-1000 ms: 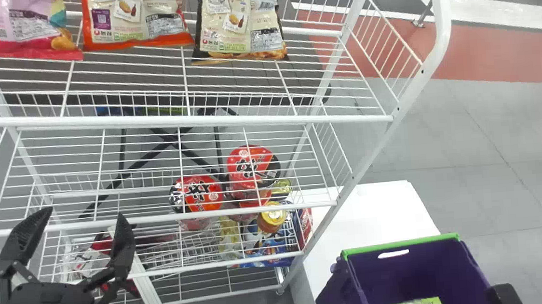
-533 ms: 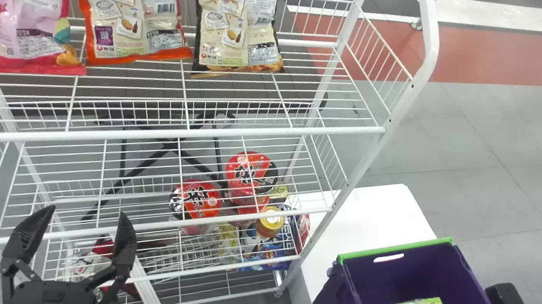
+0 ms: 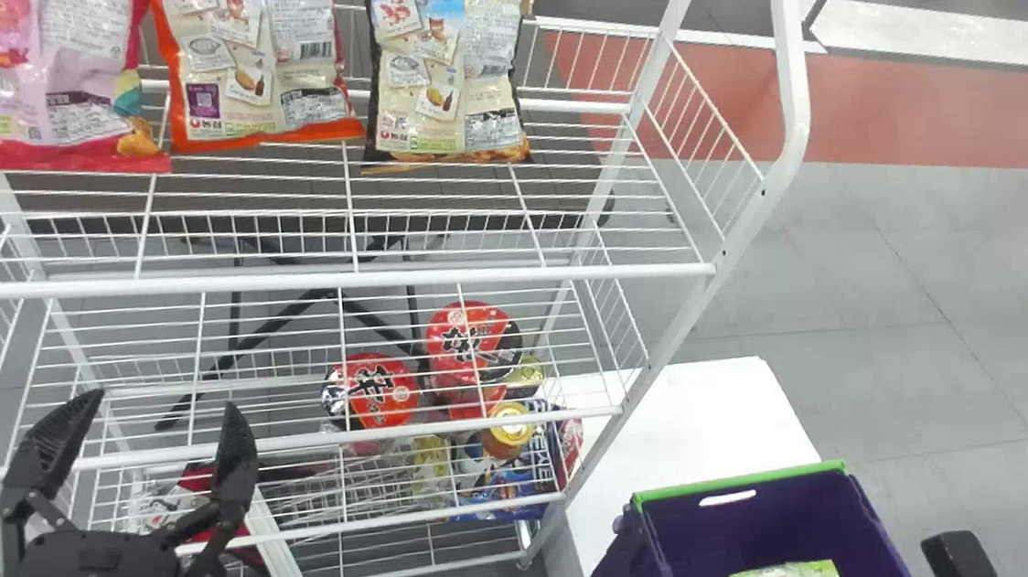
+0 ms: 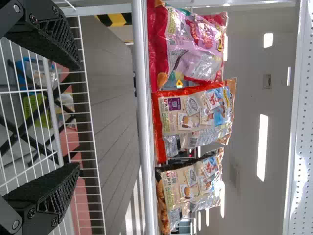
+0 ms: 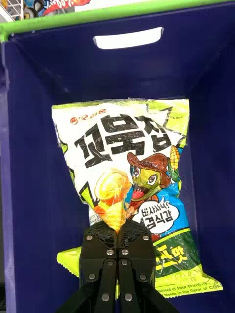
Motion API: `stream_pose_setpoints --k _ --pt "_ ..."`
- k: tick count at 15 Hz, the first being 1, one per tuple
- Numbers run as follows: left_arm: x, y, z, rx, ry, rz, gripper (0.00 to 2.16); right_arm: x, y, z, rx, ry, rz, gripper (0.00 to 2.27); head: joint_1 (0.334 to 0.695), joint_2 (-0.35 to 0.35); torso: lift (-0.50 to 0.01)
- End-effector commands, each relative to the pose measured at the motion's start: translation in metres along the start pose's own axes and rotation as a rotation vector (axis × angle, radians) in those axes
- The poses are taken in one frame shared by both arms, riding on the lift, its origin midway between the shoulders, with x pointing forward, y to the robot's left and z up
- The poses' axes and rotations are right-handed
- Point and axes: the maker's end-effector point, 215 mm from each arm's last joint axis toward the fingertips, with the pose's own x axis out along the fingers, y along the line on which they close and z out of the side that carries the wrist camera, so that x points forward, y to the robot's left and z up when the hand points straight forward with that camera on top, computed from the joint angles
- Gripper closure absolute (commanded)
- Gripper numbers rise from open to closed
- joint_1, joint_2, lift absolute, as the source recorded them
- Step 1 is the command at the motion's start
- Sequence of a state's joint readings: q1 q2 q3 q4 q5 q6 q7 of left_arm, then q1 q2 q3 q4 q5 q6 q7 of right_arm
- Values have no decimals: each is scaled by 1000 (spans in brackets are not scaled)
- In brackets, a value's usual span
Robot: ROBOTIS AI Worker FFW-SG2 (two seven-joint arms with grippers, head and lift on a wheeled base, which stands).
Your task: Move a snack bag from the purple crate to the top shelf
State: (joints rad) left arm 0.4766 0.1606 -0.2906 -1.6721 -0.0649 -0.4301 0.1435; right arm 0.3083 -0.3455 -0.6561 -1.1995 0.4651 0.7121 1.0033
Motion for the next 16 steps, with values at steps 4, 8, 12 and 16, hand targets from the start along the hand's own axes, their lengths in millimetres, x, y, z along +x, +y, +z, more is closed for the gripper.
stream_pose_setpoints --k 4,8,12,16 --pt "1 -1 2 -1 -5 -1 120 -2 -1 0 10 0 1 1396 695 -350 -117" --pt "0 -2 4 -3 -10 -3 120 -1 1 0 10 -1 4 1396 695 -350 -101" --pt "-2 0 5 -1 -14 -2 120 -1 2 1 10 -3 6 1396 695 -350 -85" --pt "-2 -1 8 -4 -21 -3 120 -3 -2 1 15 -13 0 1396 695 -350 -70"
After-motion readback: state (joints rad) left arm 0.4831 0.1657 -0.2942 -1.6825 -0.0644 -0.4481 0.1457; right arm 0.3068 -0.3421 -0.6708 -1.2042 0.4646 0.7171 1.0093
